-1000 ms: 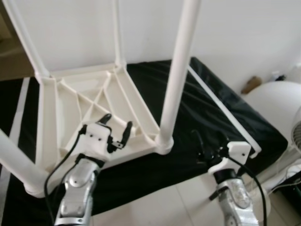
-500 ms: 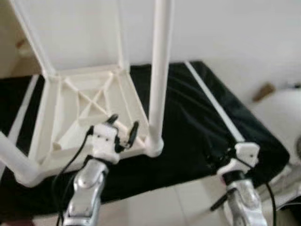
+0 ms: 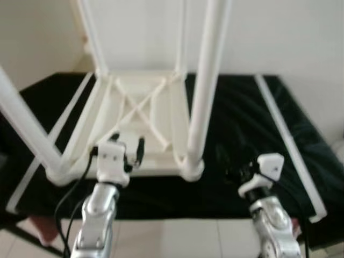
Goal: Building children table
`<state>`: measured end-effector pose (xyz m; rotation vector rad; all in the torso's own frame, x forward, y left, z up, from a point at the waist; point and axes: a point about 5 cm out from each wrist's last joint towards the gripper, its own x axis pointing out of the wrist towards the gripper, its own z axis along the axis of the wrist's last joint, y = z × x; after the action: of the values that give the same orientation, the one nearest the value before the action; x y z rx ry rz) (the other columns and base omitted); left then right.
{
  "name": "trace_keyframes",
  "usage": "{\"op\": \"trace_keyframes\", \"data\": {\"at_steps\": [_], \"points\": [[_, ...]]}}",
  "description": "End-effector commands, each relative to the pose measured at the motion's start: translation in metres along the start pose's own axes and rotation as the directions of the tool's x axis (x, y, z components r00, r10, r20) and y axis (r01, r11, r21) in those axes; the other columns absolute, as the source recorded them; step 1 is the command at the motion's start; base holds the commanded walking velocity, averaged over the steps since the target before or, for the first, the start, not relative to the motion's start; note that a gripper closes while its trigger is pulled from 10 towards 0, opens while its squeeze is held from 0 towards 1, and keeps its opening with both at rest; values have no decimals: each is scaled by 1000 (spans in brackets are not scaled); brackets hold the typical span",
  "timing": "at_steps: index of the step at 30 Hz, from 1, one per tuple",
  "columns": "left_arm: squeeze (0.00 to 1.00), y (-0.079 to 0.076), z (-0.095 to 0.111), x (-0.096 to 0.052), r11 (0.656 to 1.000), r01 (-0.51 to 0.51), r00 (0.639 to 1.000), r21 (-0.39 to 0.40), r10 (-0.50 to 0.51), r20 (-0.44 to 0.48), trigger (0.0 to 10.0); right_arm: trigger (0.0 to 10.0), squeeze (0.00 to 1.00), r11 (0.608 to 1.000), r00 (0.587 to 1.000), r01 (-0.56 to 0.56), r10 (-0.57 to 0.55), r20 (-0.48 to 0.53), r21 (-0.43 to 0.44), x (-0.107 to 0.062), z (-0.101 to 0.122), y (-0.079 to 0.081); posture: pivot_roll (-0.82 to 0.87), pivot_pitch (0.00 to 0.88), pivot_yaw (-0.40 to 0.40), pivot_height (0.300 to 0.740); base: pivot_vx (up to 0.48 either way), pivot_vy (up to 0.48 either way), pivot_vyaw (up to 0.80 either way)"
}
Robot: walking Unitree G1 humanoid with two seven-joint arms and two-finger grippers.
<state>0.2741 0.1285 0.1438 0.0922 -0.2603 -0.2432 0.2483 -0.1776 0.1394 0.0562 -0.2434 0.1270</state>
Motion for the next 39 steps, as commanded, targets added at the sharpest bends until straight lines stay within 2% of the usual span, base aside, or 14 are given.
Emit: {"op": "trace_keyframes", "data": {"at_steps": [1,10,14,17,26,31,39], "points": [[0,3,-5,-1,1000,-5,1000,9,5,-19,10000,10000,0,1000,1000,-2,2,-9,5,1,-1,2,-29,59,-29,740,0,0,0],[0,6,-8,0,999,-19,999,34,20,-29,10000,10000,0,999,999,33,-33,-9,7,1,-2,1,-33,66,-36,740,0,0,0],[0,10,-13,-4,1000,-8,998,18,10,-67,10000,10000,0,992,992,125,-125,-18,-2,-3,-7,-1,-26,77,-12,740,0,0,0],[0,11,-14,-7,999,11,997,44,-7,-73,10000,10000,0,989,989,146,-146,-27,-5,-4,-10,-1,-27,77,-5,740,0,0,0],[0,28,-16,-17,1000,-5,996,11,6,-94,10000,10000,0,980,979,198,-199,-43,-30,-15,-12,-4,-42,92,6,740,0,0,0],[0,28,-16,-17,999,-16,995,-30,13,-96,10000,10000,0,974,973,223,-224,-46,-39,-18,-14,-4,-41,94,7,740,0,0,0],[0,26,-15,-19,999,0,995,-33,-3,-100,10000,10000,0,972,971,231,-233,-50,-40,-19,-16,-2,-37,99,11,740,0,34,0]]}}
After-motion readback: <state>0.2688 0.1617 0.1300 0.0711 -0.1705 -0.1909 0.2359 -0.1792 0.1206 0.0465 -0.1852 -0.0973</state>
